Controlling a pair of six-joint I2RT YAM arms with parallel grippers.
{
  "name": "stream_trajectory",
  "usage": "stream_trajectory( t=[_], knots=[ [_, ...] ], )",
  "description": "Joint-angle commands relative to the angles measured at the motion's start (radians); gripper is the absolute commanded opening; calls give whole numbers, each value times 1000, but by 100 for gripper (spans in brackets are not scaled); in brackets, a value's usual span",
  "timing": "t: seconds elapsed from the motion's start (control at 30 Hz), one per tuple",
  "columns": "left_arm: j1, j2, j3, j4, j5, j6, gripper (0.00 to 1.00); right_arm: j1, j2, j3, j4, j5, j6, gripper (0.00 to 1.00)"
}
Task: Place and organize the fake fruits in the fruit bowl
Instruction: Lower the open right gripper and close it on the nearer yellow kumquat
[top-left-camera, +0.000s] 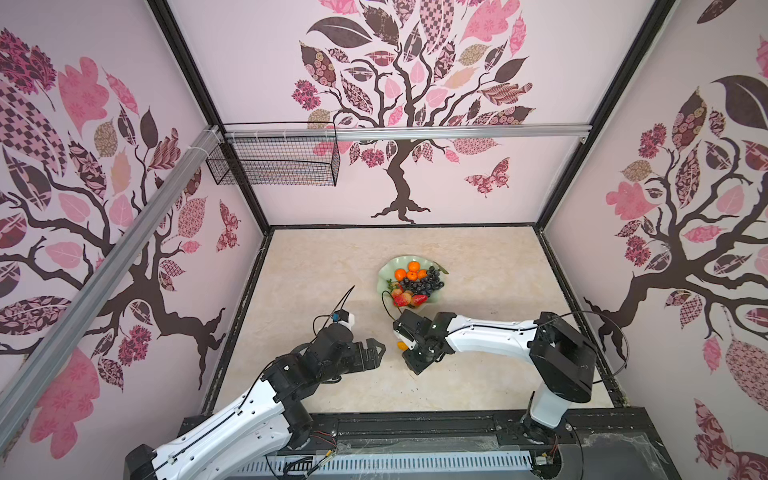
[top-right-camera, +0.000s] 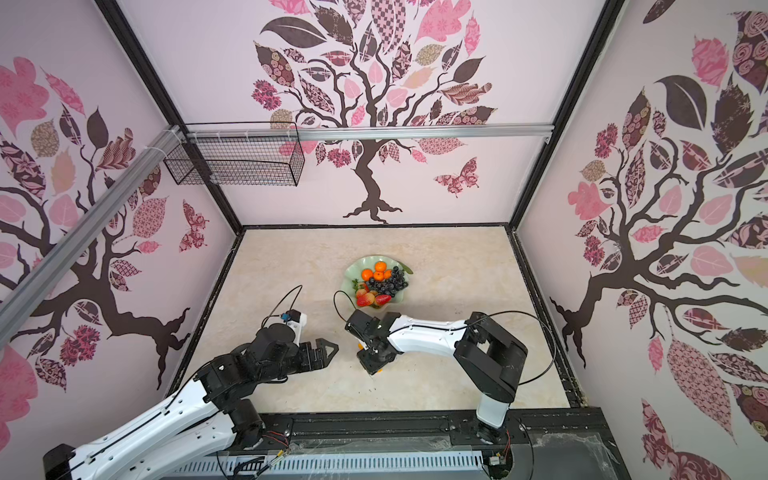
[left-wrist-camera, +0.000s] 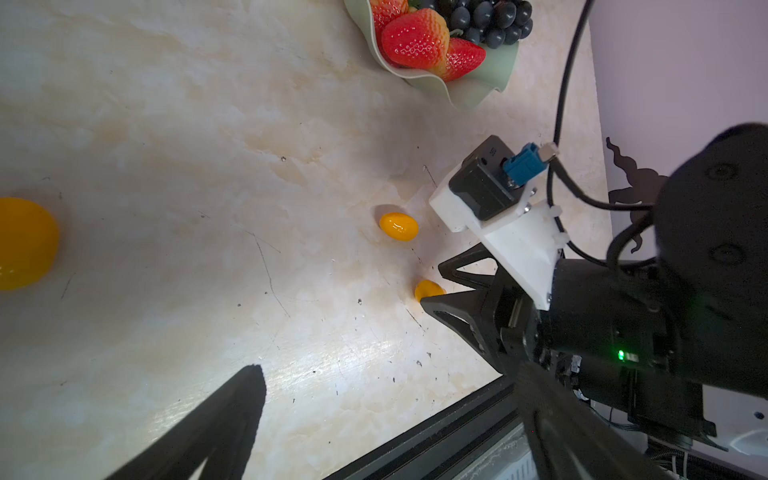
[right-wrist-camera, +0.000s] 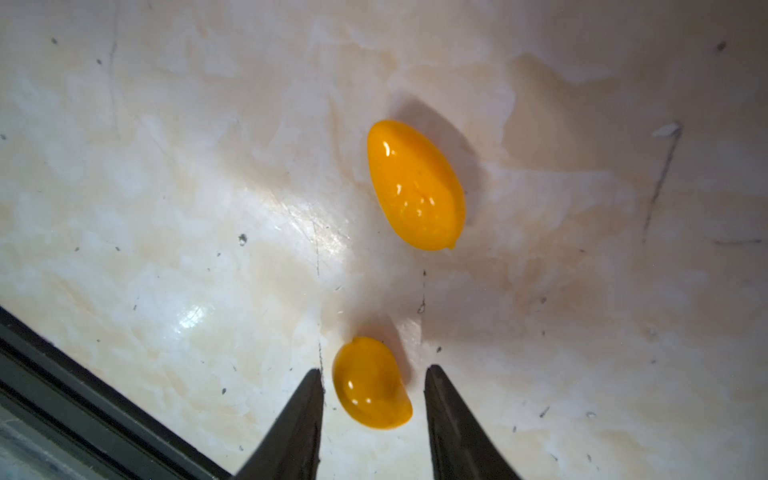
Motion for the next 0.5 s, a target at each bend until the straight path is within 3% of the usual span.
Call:
stream_trajectory(
  t=[0.0, 0.47],
  knots=[
    [-2, -13, -17, 9, -19, 8, 98, 8, 41, 33, -30, -15, -5, 43],
    [-3, 33, 12, 38, -6, 24, 98, 22, 85, 31, -51, 31, 11, 33]
  ],
)
